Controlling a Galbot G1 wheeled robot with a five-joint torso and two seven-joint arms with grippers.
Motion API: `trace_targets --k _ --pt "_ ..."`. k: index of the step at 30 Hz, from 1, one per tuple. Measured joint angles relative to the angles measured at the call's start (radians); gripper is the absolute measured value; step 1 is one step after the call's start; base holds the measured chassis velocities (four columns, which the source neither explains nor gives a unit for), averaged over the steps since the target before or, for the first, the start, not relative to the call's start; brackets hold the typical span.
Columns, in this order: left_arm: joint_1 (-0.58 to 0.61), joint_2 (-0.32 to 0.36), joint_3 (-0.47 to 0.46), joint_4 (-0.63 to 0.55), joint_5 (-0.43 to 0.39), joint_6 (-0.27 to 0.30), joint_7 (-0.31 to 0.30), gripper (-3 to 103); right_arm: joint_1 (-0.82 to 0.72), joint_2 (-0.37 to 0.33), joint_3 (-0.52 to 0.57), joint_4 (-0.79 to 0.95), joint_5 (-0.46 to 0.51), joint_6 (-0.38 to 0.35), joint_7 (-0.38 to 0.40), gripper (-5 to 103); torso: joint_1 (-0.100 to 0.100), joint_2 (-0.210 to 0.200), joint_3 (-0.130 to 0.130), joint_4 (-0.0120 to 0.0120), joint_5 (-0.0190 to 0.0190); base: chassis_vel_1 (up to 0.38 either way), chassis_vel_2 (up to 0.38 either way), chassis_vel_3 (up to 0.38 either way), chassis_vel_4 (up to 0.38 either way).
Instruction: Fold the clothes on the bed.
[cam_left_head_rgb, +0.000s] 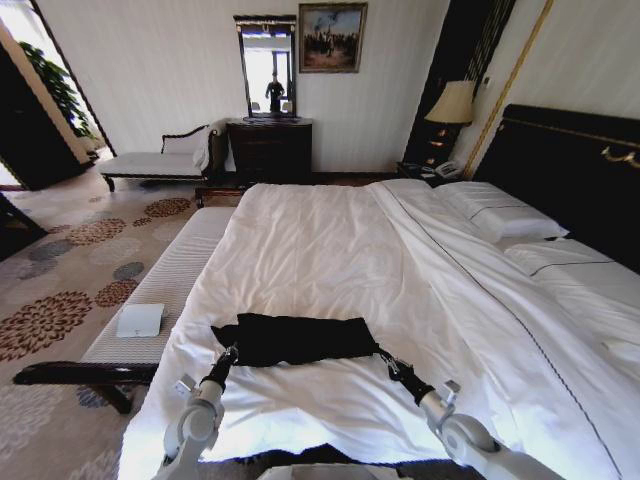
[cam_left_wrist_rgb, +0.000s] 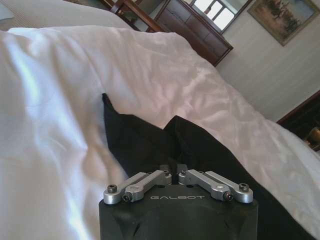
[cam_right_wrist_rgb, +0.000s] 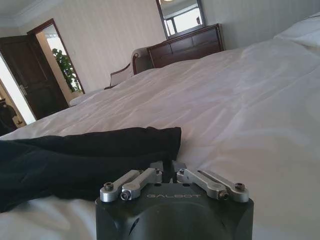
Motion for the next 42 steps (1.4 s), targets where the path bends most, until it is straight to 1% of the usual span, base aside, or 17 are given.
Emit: trace_targets --k 1,4,7,8,9,13,14,16,19,21,22,23,26,28,32,35,42 --pt "0.0 0.0 0.0 0.0 0.0 0.0 0.0 1 0.0 0.0 0.0 0.0 0.0 0.0 0.0 7 0.0 0.0 0.0 0.0 0.0 0.0 0.0 0.0 0.0" --pt "0.022 -0.004 -0.011 -0.005 0.028 0.015 -0.004 1 0.025 0.017 -0.005 -0.023 0.007 0.018 0.008 22 0.0 0.0 0.0 0.0 0.0 0.0 0.0 0.0 0.0" --pt "0.031 -0.004 -0.015 -0.012 0.038 0.02 -0.005 1 0.033 0.022 -0.008 -0.028 0.011 0.025 0.017 28 0.0 0.0 0.0 0.0 -0.0001 0.0 0.0 0.0 0.0" --pt "0.048 -0.004 -0.019 -0.024 0.056 0.022 -0.006 1 0.043 0.029 -0.011 -0.028 0.019 0.031 0.037 33 0.0 0.0 0.0 0.0 0.0001 0.0 0.0 0.0 0.0" --pt "0.069 -0.002 -0.021 -0.043 0.078 0.021 -0.007 1 0.055 0.042 -0.014 -0.009 0.039 0.034 0.115 50 0.0 0.0 0.0 0.0002 0.0001 0.0 0.0 0.0 0.0" --pt "0.07 -0.003 -0.022 -0.069 0.086 0.009 -0.021 -2 0.051 0.042 -0.014 0.028 0.076 0.018 0.141 66 0.0 0.0 0.0 0.0001 0.0 0.0 0.0 0.0 0.0" --pt "0.072 -0.003 -0.024 -0.085 0.091 0.003 -0.022 3 0.044 0.039 -0.014 0.046 0.104 0.003 0.142 71 0.0 0.0 0.0 0.0001 0.0 0.0 0.0 0.0 0.0" --pt "0.076 -0.003 -0.027 -0.1 0.094 0.001 -0.021 3 0.038 0.038 -0.014 0.061 0.129 -0.01 0.142 71 0.0 0.0 0.0 0.0 -0.0001 0.0 0.0 0.0 0.0" --pt "0.085 -0.001 -0.035 -0.128 0.098 0.001 -0.016 13 0.031 0.038 -0.015 0.081 0.167 -0.034 0.142 82 0.0 0.0 0.0 0.0001 0.0 0.0 0.0 0.0 0.0" --pt "0.099 0.007 -0.056 -0.181 0.098 0.002 -0.009 24 0.023 0.042 -0.01 0.101 0.223 -0.083 0.164 93 0.0 0.0 0.0 0.0002 0.0 0.0 0.0 0.0 0.0" --pt "0.103 0.011 -0.065 -0.196 0.098 0.002 -0.008 24 0.023 0.045 -0.008 0.104 0.236 -0.094 0.178 93 0.0 0.0 0.0 0.0 0.0 0.0 0.0 0.0 0.0" --pt "0.108 0.017 -0.081 -0.218 0.098 0.002 -0.007 34 0.023 0.05 -0.005 0.105 0.256 -0.114 0.204 99 0.0 0.0 0.0 0.0 0.0 0.0 0.0 0.0 0.0" --pt "0.116 0.027 -0.119 -0.25 0.093 0.0 -0.012 40 0.032 0.061 -0.004 0.101 0.273 -0.141 0.235 100 0.0 0.0 0.0 0.0001 0.0002 0.0 0.0 0.0 0.0" --pt "0.117 0.034 -0.146 -0.267 0.077 -0.001 -0.023 51 0.042 0.067 -0.006 0.093 0.279 -0.162 0.251 100 0.0 0.0 0.0 0.0002 0.0 0.0 0.0 0.0 0.0" --pt "0.109 0.041 -0.174 -0.298 0.047 0.002 -0.045 61 0.055 0.079 -0.013 0.092 0.306 -0.203 0.266 100 0.0 0.0 0.0 0.0001 0.0 0.0 0.0 0.0 0.0" --pt "0.104 0.035 -0.165 -0.317 0.064 0.009 -0.059 78 0.066 0.096 -0.019 0.101 0.328 -0.241 0.258 100 0.0 0.0 0.0 0.0 0.0001 0.0 0.0 0.0 0.0" --pt "0.111 0.01 -0.153 -0.332 0.083 0.012 -0.068 97 0.081 0.114 -0.029 0.102 0.34 -0.273 0.225 100 0.0 0.0 0.0 0.0001 0.0 0.0 0.0 0.0 0.0"
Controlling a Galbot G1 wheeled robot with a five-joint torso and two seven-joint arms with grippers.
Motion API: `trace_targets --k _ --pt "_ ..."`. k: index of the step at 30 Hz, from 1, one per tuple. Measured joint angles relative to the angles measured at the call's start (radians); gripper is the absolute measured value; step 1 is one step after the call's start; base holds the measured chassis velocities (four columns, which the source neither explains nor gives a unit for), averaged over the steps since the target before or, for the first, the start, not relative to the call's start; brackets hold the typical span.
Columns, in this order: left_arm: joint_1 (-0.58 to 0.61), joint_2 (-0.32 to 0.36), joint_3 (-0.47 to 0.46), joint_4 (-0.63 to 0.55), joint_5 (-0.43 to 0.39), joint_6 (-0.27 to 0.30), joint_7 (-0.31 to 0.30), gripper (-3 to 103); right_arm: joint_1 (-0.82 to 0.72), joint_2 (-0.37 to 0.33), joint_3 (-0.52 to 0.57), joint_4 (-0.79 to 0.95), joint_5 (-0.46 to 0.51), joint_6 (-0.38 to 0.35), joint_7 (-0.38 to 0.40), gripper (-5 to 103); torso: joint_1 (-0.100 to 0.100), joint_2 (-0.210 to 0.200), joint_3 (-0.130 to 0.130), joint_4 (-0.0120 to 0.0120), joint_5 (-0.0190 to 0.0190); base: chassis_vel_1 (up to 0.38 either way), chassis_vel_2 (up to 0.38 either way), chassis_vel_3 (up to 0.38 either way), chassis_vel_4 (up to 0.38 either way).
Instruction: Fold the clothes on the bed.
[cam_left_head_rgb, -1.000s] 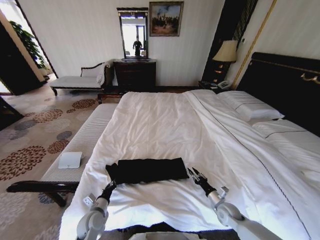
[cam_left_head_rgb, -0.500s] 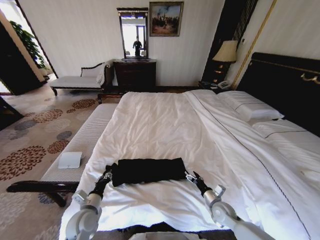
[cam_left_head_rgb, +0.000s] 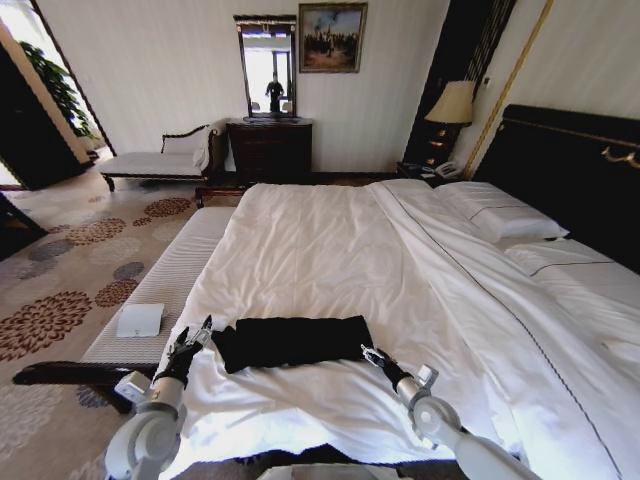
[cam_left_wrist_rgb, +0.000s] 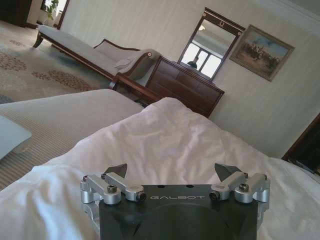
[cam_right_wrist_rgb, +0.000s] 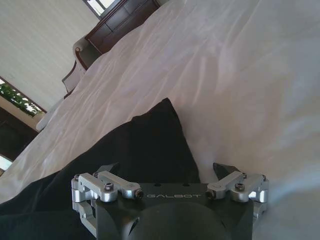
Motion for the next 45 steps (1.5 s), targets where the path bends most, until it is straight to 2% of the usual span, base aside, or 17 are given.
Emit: trace_targets --k 5,9,11,14,16,17,18,20,23,24,27,30,34,36,39,42,45 --pt "0.001 -0.003 0.0 -0.002 0.002 0.0 -0.007 100 0.012 0.02 -0.003 -0.011 0.001 -0.008 -0.014 102 0.0 0.0 0.0 0.0 0.0 0.0 0.0 0.0 0.0" --pt "-0.001 -0.005 0.0 -0.002 0.002 0.0 -0.012 100 0.014 0.034 -0.003 -0.021 -0.007 -0.008 -0.015 84 0.0 0.0 0.0 0.0 0.0001 0.0 0.0 0.0 0.0" --pt "-0.001 -0.005 0.001 -0.002 0.002 0.0 -0.012 100 0.013 0.036 -0.003 -0.023 -0.009 -0.007 -0.015 84 0.0 0.0 0.0 -0.0001 0.0001 0.0 0.0 0.0 0.0" --pt "-0.003 -0.007 0.003 -0.001 0.002 -0.003 -0.012 100 0.013 0.041 -0.002 -0.029 -0.017 -0.002 -0.016 67 0.0 0.0 0.0 0.0 0.0001 0.0 0.0 0.0 0.0" --pt "-0.004 -0.008 0.003 0.001 0.002 -0.003 -0.012 100 0.013 0.043 -0.002 -0.03 -0.018 -0.001 -0.016 67 0.0 0.0 0.0 -0.0001 0.0001 0.0 0.0 0.0 0.0" --pt "-0.005 -0.008 0.003 0.003 0.002 -0.004 -0.012 100 0.013 0.046 -0.001 -0.03 -0.019 0.001 -0.016 61 0.0 0.0 0.0 -0.0001 0.0001 0.0 0.0 0.0 0.0" --pt "-0.006 -0.009 0.003 0.006 0.002 -0.007 -0.013 100 0.016 0.052 0.002 -0.03 -0.019 0.007 -0.016 51 0.0 0.0 0.0 -0.0001 0.0001 0.0 0.0 0.0 0.0" --pt "-0.006 -0.01 0.003 0.007 0.002 -0.008 -0.013 100 0.018 0.055 0.003 -0.029 -0.019 0.01 -0.016 51 0.0 0.0 0.0 -0.0001 0.0 0.0 0.0 0.0 0.0" --pt "-0.006 -0.011 0.002 0.007 0.007 -0.015 -0.009 100 0.03 0.065 0.007 -0.027 -0.023 0.017 -0.017 35 0.0 0.0 0.0 0.0 0.0001 0.0 0.0 0.0 0.0" --pt "-0.006 -0.011 0.002 0.006 0.009 -0.017 -0.008 100 0.033 0.067 0.008 -0.028 -0.025 0.02 -0.017 35 0.0 0.0 0.0 0.0 0.0 0.0 0.0 0.0 0.0" --pt "-0.007 -0.009 0.0 0.001 0.01 -0.019 -0.006 100 0.041 0.072 0.012 -0.031 -0.035 0.032 -0.019 24 0.0 0.0 0.0 0.0 0.0002 0.0 0.0 0.0 0.0" --pt "-0.018 -0.002 -0.006 0.006 0.007 -0.02 -0.009 100 0.047 0.072 0.036 -0.013 -0.042 0.046 -0.004 8 0.0 0.0 0.0 0.0 0.0004 0.0 0.0 0.0 0.0" --pt "-0.025 0.002 -0.007 0.016 0.001 -0.02 -0.011 100 0.032 0.05 0.076 0.033 -0.041 0.047 0.037 5 0.0 0.0 0.0 0.0004 0.0002 0.0 0.0 0.0 0.0" --pt "-0.039 0.003 -0.003 0.028 -0.002 -0.02 -0.013 100 -0.002 0.01 0.138 0.081 -0.017 0.047 0.063 5 0.0 0.0 0.0 0.0 0.0003 0.0 0.0 0.0 0.0" --pt "-0.049 0.003 0.002 0.035 -0.003 -0.02 -0.015 100 -0.021 -0.018 0.178 0.102 0.003 0.047 0.066 5 0.0 0.0 0.0 -0.0001 0.0 0.0 0.0 0.0 0.0" --pt "-0.072 0.001 0.013 0.046 -0.005 -0.02 -0.021 100 -0.058 -0.086 0.277 0.12 0.036 0.047 0.063 5 0.0 0.0 0.0 -0.0003 -0.0001 0.0 0.0 0.0 0.0" --pt "-0.079 -0.002 0.014 0.051 -0.006 -0.019 -0.024 100 -0.061 -0.101 0.306 0.108 0.034 0.049 0.05 5 0.0 0.0 0.0 -0.0002 0.0 0.0 0.0 0.0 0.0"
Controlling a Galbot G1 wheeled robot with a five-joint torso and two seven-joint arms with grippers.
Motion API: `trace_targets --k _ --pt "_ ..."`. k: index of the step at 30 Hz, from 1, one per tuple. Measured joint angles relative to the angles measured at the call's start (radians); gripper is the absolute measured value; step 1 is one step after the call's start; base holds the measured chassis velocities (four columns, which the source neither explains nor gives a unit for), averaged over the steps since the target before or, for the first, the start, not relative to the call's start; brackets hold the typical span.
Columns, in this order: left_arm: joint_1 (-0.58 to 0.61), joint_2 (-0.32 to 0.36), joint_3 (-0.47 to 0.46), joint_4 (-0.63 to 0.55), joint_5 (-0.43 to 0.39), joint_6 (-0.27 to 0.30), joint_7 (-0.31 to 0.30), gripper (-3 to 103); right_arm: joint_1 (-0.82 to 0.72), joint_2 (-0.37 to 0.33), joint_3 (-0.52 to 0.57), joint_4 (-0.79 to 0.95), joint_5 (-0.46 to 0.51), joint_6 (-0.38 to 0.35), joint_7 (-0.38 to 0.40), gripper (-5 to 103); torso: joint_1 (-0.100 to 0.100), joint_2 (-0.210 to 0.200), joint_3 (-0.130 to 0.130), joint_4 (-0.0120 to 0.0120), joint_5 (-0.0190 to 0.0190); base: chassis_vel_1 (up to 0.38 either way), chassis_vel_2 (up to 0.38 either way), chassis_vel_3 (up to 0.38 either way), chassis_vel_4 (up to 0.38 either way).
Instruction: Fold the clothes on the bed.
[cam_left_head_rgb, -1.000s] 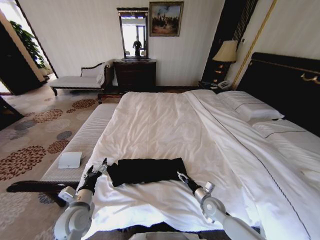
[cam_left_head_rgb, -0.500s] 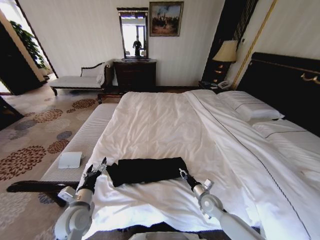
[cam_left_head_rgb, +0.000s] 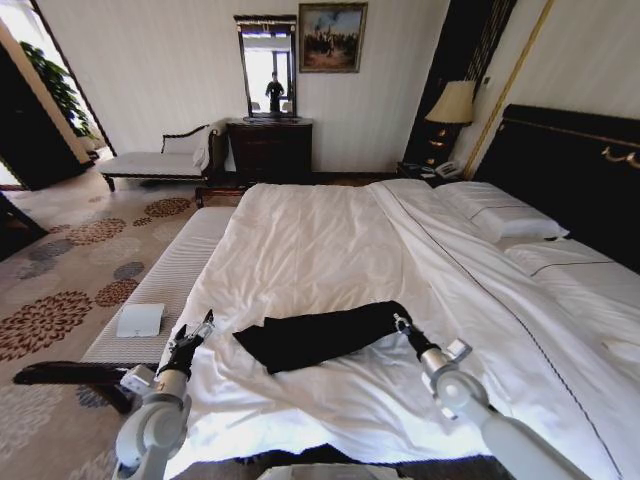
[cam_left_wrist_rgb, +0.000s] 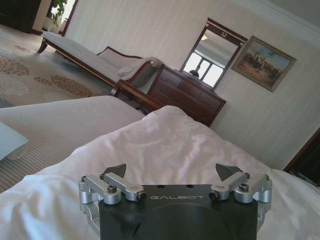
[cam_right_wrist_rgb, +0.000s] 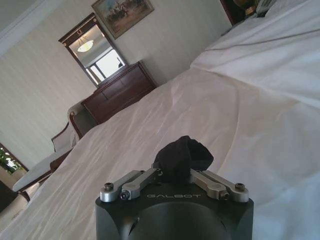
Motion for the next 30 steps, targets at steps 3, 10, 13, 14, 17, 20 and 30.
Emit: trace_targets --k 3,10,13,14,17,20,30 --pt "-0.002 0.0 -0.003 0.002 -0.001 0.0 -0.003 100 0.009 0.005 -0.002 -0.012 -0.015 0.005 -0.012 5 0.0 0.0 0.0 -0.0001 0.0001 0.0 0.0 0.0 0.0" --pt "-0.004 0.01 -0.056 0.02 0.007 0.015 -0.049 100 0.077 0.113 -0.103 -0.026 -0.176 0.077 -0.241 5 0.0 0.0 0.0 0.0008 0.0002 0.0 0.0 0.0 0.0" --pt "-0.012 0.019 -0.07 0.046 0.026 0.044 -0.088 100 0.084 0.132 -0.126 -0.028 -0.214 0.089 -0.304 5 0.0 0.0 0.0 -0.0002 -0.0001 0.0 0.0 0.0 0.0" --pt "-0.013 0.023 -0.082 0.065 0.039 0.067 -0.119 100 0.101 0.147 -0.154 -0.037 -0.244 0.096 -0.349 5 0.0 0.0 0.0 -0.0002 -0.0004 0.0 0.0 0.0 0.0" --pt "-0.009 0.029 -0.117 0.094 0.035 0.085 -0.157 100 0.142 0.166 -0.217 -0.063 -0.294 0.104 -0.402 5 0.0 0.0 0.0 0.0003 -0.0003 0.0 0.0 0.0 0.0" --pt "-0.001 0.044 -0.177 0.113 -0.002 0.088 -0.165 100 0.214 0.188 -0.324 -0.123 -0.357 0.11 -0.443 5 0.0 0.0 0.0 0.0003 -0.0002 0.0 0.0 0.0 0.0" --pt "0.03 0.062 -0.251 0.11 -0.06 0.079 -0.159 100 0.37 0.237 -0.569 -0.24 -0.38 0.106 -0.478 5 0.0 0.0 0.0 0.0002 0.0 0.0 0.0 0.0 0.0"
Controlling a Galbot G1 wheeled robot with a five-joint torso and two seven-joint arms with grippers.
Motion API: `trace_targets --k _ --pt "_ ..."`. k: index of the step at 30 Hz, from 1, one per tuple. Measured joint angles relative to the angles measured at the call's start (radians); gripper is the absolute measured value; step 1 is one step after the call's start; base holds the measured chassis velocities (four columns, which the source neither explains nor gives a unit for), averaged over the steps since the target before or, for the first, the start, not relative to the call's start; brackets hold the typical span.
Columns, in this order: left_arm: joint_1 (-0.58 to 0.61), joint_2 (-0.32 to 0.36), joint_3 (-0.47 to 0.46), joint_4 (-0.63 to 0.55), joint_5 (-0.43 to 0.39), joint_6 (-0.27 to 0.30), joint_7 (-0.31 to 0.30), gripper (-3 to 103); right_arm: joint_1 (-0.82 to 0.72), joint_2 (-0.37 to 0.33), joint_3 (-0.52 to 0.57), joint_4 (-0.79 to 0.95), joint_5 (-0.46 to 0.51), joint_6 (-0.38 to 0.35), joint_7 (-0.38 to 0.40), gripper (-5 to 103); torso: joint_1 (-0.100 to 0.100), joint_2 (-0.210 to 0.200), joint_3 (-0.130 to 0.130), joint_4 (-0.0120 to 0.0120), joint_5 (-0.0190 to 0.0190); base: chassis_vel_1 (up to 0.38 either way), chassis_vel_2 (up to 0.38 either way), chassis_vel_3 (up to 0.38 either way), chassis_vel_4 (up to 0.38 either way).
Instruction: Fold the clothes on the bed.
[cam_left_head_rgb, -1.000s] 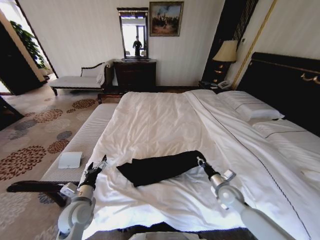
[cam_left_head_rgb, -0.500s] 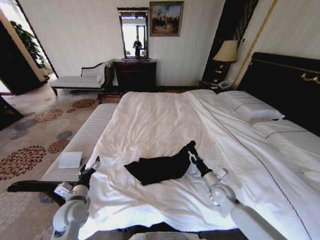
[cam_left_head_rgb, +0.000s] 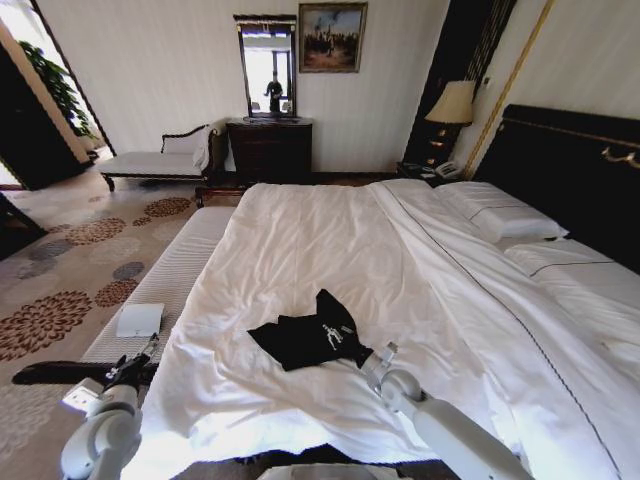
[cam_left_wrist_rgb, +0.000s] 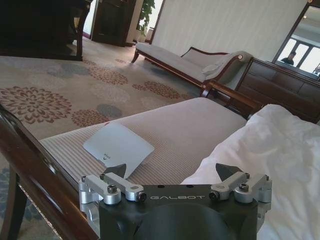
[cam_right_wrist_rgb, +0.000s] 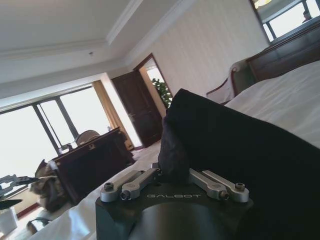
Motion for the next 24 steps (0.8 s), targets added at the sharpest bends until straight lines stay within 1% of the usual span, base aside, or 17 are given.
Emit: trace_targets --k 2,4,7,9,12,15,19,20,21,23,24 --pt "0.009 -0.001 -0.005 -0.001 0.0 -0.004 0.002 100 0.036 0.011 -0.049 -0.018 0.004 -0.001 -0.011 5 0.0 0.0 0.0 0.0001 -0.0002 0.0 0.0 0.0 0.0" --pt "0.012 -0.001 -0.007 -0.002 -0.001 -0.006 0.003 100 0.049 0.016 -0.067 -0.026 0.005 -0.002 -0.013 5 0.0 0.0 0.0 0.0001 -0.0001 0.0 0.0 0.0 0.0" --pt "0.019 -0.003 -0.013 -0.006 -0.001 -0.008 0.003 100 0.101 0.043 -0.137 -0.068 0.013 -0.003 -0.015 5 0.0 0.0 0.0 0.0 -0.0001 0.0 0.0 0.0 0.0" --pt "0.02 -0.004 -0.014 -0.007 -0.001 -0.008 0.003 100 0.111 0.051 -0.151 -0.078 0.013 -0.003 -0.016 5 0.0 0.0 0.0 0.0001 0.0 0.0 0.0 0.0 0.0" --pt "0.022 -0.005 -0.014 -0.01 -0.001 -0.009 0.004 100 0.143 0.092 -0.186 -0.128 0.011 -0.002 -0.016 5 0.0 0.0 0.0 0.0 0.0 0.0 0.0 0.0 0.0" --pt "0.022 -0.007 -0.013 -0.012 -0.001 -0.009 0.004 100 0.154 0.113 -0.193 -0.146 0.006 -0.001 -0.007 5 0.0 0.0 0.0 0.0002 0.0002 0.0 0.0 0.0 0.0" --pt "0.019 -0.008 -0.009 -0.009 0.001 -0.009 0.004 100 0.154 0.106 -0.199 -0.135 0.008 -0.001 0.011 5 0.0 0.0 0.0 0.0001 0.0001 0.0 0.0 0.0 0.0" --pt "0.016 -0.009 -0.008 -0.008 0.002 -0.009 0.004 100 0.151 0.098 -0.201 -0.126 0.008 0.0 0.013 2 0.0 0.0 0.0 0.0 0.0001 0.0 0.0 0.0 0.0" --pt "0.014 -0.009 -0.006 -0.008 0.002 -0.009 0.004 100 0.148 0.091 -0.203 -0.12 0.008 0.0 0.013 4 0.0 0.0 0.0 0.0 0.0002 0.0 0.0 0.0 0.0" --pt "0.012 -0.01 -0.004 -0.007 0.002 -0.009 0.004 100 0.146 0.083 -0.204 -0.112 0.007 0.001 0.01 4 0.0 0.0 0.0 0.0 0.0003 0.0 0.0 0.0 0.0" --pt "0.008 -0.01 0.001 -0.007 0.003 -0.008 0.003 100 0.143 0.061 -0.204 -0.092 0.007 0.003 -0.005 15 0.0 0.0 0.0 0.0 0.0001 0.0 0.0 0.0 0.0"
